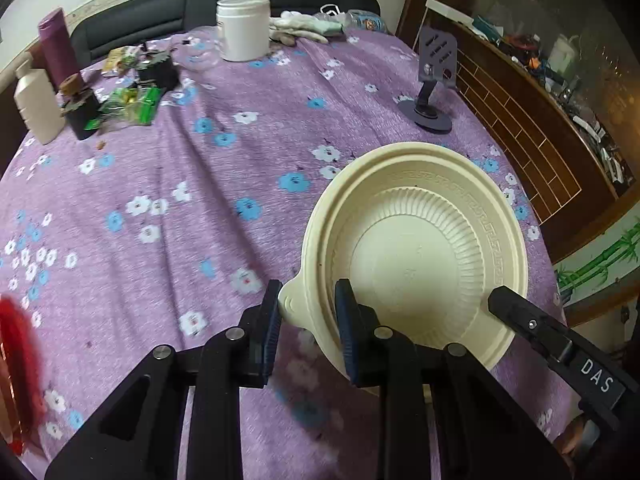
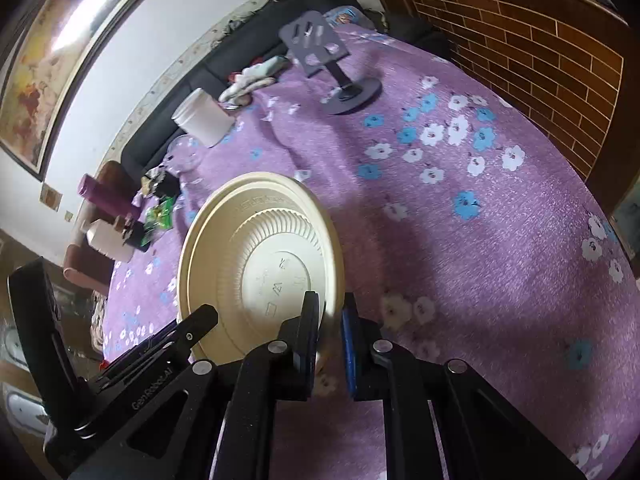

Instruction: Organize plates and bowls

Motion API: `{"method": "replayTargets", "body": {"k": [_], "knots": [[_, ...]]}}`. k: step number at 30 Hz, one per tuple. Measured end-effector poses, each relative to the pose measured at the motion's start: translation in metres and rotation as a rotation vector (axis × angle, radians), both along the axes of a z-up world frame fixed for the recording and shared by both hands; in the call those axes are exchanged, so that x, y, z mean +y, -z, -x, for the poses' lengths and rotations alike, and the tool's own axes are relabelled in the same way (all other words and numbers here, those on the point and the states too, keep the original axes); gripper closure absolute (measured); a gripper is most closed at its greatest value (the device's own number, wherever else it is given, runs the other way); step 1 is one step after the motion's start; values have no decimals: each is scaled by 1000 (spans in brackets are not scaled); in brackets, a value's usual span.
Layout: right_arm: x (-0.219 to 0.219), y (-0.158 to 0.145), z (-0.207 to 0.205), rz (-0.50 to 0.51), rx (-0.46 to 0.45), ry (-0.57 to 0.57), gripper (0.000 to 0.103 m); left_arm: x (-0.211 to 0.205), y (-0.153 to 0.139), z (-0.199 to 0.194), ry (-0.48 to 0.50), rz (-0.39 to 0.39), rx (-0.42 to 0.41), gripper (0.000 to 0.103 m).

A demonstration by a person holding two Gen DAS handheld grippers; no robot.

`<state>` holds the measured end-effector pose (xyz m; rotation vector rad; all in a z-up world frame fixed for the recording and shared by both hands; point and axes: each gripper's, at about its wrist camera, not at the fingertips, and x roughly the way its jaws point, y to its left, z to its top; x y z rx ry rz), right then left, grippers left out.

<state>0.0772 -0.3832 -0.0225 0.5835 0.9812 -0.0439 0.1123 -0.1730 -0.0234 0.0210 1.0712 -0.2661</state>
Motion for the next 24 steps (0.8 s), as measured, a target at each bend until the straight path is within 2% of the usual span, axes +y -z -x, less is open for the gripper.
{"method": "replayTargets", "body": {"k": [13,24], "knots": [[47,-14,32,3,-48,-70,92,49,-12,34,-54,19,-29,80],[91,-20,43,26,-67,-144,92,92,-17,54,-119,18,-53,79]]}}
